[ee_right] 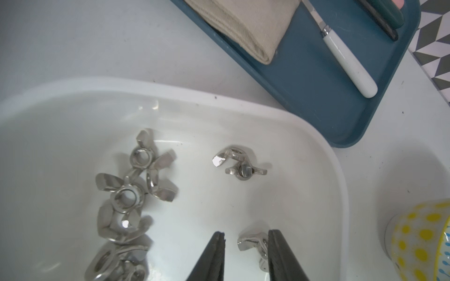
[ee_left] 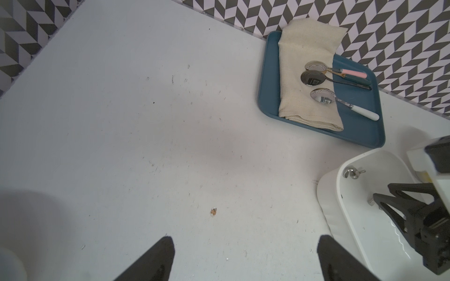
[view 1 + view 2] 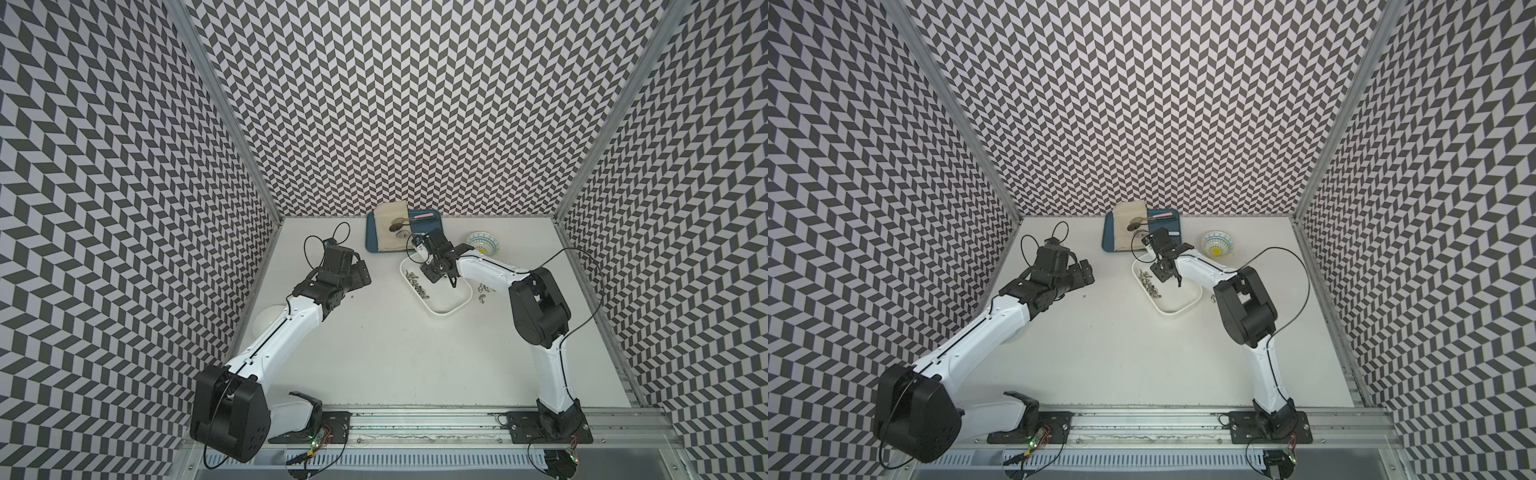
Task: Take out the wing nut from the storage box
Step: Pick up the wing nut from the storage box.
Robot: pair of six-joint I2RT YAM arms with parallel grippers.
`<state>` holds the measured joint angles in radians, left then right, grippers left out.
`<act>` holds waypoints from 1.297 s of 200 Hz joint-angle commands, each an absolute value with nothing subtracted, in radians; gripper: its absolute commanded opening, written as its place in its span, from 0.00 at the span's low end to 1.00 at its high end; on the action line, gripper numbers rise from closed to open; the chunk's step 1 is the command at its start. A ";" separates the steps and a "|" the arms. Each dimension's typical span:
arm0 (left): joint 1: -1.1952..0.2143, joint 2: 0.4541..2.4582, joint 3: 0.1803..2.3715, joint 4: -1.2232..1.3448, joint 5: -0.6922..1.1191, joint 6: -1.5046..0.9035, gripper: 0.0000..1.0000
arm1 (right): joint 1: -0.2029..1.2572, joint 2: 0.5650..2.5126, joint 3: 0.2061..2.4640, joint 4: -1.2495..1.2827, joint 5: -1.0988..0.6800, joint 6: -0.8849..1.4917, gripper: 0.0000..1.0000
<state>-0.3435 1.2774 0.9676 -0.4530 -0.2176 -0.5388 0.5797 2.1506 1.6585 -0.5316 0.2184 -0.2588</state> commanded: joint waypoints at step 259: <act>-0.337 1.260 0.975 -0.456 -0.192 -0.533 0.95 | 0.495 2.093 1.675 -0.733 -0.114 0.316 0.42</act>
